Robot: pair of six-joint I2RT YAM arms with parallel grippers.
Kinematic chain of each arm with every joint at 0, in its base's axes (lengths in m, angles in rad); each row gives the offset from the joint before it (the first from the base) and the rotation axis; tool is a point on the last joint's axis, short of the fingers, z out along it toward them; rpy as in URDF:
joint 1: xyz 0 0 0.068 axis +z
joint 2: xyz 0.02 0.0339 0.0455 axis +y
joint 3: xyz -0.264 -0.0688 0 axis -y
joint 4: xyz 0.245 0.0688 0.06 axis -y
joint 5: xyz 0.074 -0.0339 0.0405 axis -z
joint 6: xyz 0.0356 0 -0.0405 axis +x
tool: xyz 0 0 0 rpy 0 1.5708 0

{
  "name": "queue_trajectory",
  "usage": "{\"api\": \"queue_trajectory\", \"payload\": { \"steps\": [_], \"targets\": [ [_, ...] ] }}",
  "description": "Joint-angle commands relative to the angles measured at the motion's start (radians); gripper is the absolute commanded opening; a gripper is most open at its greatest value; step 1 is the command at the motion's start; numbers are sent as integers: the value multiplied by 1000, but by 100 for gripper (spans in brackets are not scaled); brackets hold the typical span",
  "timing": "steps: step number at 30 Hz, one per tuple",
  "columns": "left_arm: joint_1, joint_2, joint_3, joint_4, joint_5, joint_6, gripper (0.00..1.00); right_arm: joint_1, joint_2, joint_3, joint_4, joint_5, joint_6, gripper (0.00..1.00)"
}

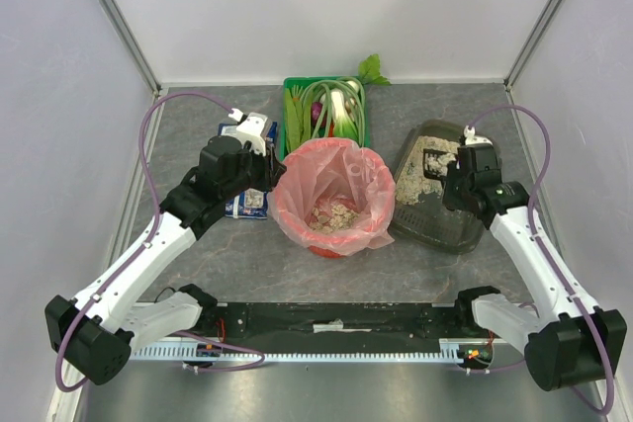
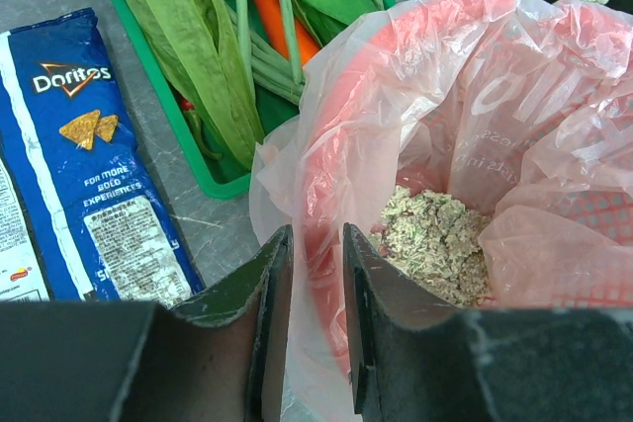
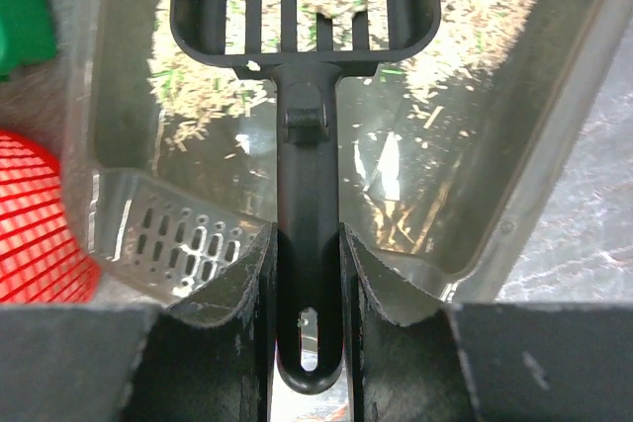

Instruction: Clean the litter box

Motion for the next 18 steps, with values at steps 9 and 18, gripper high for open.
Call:
{"api": "queue_trajectory", "payload": {
  "steps": [9, 18],
  "targets": [
    [-3, -22, -8, 51, -15, 41, 33, -44, -24, 46, 3, -35, -8, 0],
    [-3, -10, -2, 44, -7, 38, 33, -18, -40, 41, 1, -83, -7, 0]
  ]
}}
